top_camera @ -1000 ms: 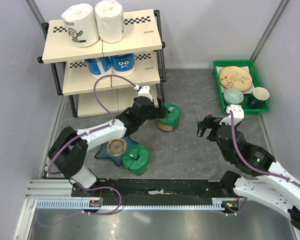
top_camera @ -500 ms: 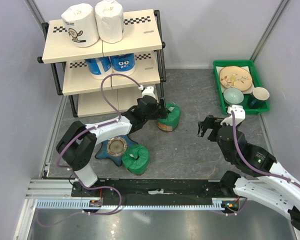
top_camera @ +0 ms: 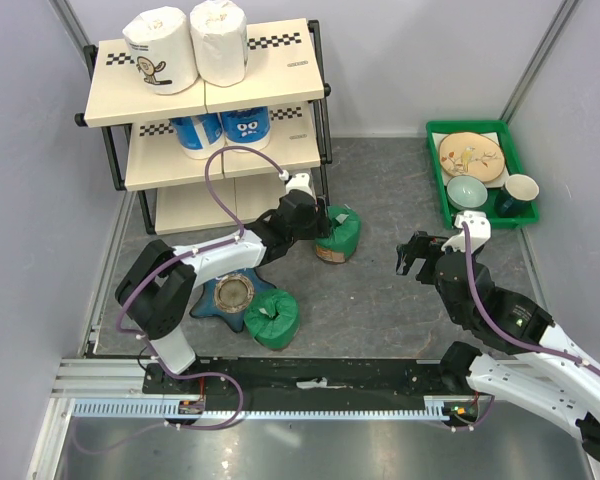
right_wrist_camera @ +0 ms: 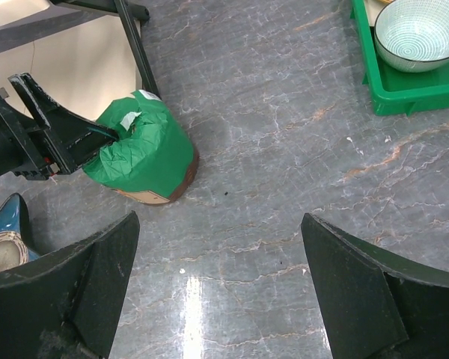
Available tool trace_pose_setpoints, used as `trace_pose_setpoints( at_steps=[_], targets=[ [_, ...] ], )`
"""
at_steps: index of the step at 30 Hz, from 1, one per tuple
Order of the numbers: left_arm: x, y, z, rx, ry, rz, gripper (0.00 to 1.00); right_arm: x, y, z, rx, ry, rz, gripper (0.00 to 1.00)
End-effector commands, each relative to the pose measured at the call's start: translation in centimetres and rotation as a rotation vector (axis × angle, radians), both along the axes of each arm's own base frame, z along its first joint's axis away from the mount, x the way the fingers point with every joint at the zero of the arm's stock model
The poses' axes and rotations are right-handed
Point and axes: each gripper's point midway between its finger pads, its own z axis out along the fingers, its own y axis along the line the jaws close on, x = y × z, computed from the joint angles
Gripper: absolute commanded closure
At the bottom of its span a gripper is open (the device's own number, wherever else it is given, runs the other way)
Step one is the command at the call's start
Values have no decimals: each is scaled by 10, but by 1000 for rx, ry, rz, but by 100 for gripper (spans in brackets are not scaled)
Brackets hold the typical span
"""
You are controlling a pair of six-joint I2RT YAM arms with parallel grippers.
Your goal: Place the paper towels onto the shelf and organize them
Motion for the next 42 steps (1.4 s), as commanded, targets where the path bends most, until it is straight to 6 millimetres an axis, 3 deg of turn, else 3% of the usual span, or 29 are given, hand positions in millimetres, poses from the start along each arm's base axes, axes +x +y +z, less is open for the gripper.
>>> trace_pose_setpoints(
  at_steps=[1, 18, 22, 23, 29, 30, 37, 42],
  targets=[
    [1, -5, 4, 5, -10, -17, 29, 1, -3, 12, 29, -26, -21, 2],
    [-4, -14, -5, 2, 25, -64, 45, -4, -10, 12, 39, -33, -29, 2],
    [-6, -6, 9, -7, 3, -45, 53, -4, -10, 11, 41, -31, -29, 2],
    [-7, -3, 21, -19, -19, -38, 55, -4, -9, 10, 42, -28, -30, 2],
    [-11, 26, 53, -34, -91, 62, 65, -4, -8, 8, 48, -22, -32, 2],
    [-12, 33, 67, -51, -121, 89, 66, -3, -7, 7, 49, -20, -33, 2],
    [-19, 82, 104, -109, -218, 244, 66, -3, -5, 5, 49, -12, -27, 2],
    [-9, 137, 98, -156, -200, 377, 65, -3, -4, 4, 48, -9, -25, 2]
  ],
)
